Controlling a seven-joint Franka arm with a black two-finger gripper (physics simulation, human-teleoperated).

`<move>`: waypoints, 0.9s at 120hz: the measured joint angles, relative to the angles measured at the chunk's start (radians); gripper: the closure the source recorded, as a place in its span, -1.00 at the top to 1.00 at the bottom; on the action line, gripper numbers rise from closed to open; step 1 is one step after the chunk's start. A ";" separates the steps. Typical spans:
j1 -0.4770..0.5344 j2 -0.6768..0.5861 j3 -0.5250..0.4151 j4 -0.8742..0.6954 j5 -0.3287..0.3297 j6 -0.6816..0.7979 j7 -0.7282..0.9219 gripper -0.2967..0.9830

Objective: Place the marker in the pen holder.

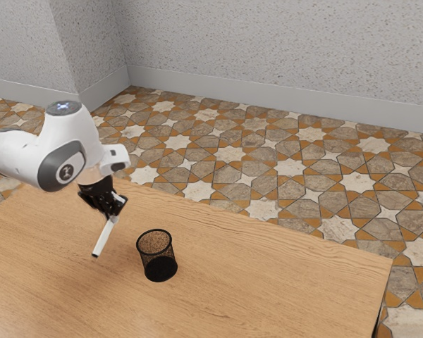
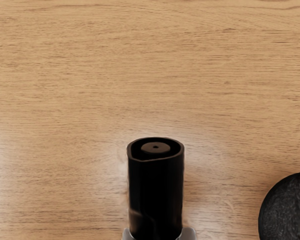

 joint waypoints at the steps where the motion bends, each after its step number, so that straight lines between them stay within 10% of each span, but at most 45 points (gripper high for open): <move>1: -0.007 -0.005 0.000 0.001 0.000 0.000 -0.001 -0.69; 33: -0.069 -0.131 -0.052 0.034 -0.001 -0.015 -0.026 -0.69; 108: -0.127 0.037 -0.092 0.103 -0.007 -0.031 -0.072 -0.69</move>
